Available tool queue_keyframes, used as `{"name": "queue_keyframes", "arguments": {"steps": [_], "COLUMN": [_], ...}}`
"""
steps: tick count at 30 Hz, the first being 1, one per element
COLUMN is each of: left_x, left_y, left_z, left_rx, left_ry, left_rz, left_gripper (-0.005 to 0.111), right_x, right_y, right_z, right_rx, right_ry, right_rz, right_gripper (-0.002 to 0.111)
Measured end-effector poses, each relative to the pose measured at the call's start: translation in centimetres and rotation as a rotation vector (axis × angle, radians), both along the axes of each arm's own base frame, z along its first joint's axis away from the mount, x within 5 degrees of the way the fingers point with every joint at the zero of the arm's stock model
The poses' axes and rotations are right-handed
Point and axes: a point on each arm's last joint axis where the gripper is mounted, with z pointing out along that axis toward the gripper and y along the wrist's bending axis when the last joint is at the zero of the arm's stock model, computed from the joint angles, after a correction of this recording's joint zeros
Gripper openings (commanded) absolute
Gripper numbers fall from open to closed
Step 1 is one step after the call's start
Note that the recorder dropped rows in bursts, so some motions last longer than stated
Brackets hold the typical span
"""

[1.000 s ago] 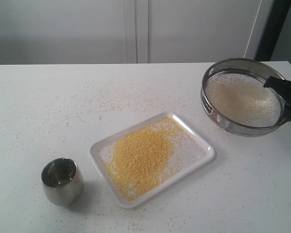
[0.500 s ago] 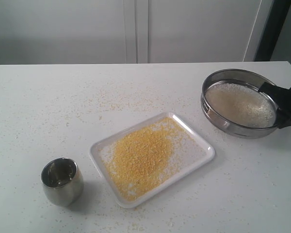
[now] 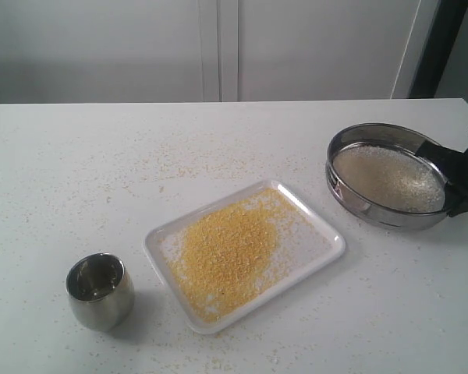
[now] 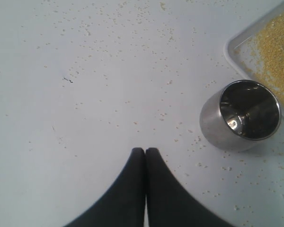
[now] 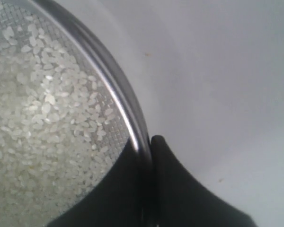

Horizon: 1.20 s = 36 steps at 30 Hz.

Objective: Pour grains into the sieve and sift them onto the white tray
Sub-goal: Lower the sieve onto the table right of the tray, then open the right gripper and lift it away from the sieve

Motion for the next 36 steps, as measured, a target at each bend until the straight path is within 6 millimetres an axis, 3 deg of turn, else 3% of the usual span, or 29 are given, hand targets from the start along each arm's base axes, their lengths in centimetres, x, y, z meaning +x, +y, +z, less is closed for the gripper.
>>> {"name": "queue_keyframes", "arguments": {"steps": [24, 27, 31, 36], "left_x": [0.0, 0.0, 0.0, 0.0], "left_y": [0.0, 0.0, 0.0, 0.0], "left_z": [0.0, 0.0, 0.0, 0.0], "left_rx": [0.000, 0.000, 0.000, 0.000], "left_ry": [0.000, 0.000, 0.000, 0.000], "left_rz": [0.000, 0.000, 0.000, 0.000], "left_gripper": [0.000, 0.000, 0.000, 0.000], "right_x": [0.4, 0.4, 0.5, 0.5], "right_y": [0.7, 0.7, 0.7, 0.7], "right_z": [-1.7, -1.7, -1.6, -1.5], "right_rx": [-0.062, -0.062, -0.062, -0.057], "right_ry": [0.030, 0.030, 0.019, 0.013], "right_rz": [0.040, 0.040, 0.036, 0.031], "right_gripper": [0.001, 0.014, 0.041, 0.044]}}
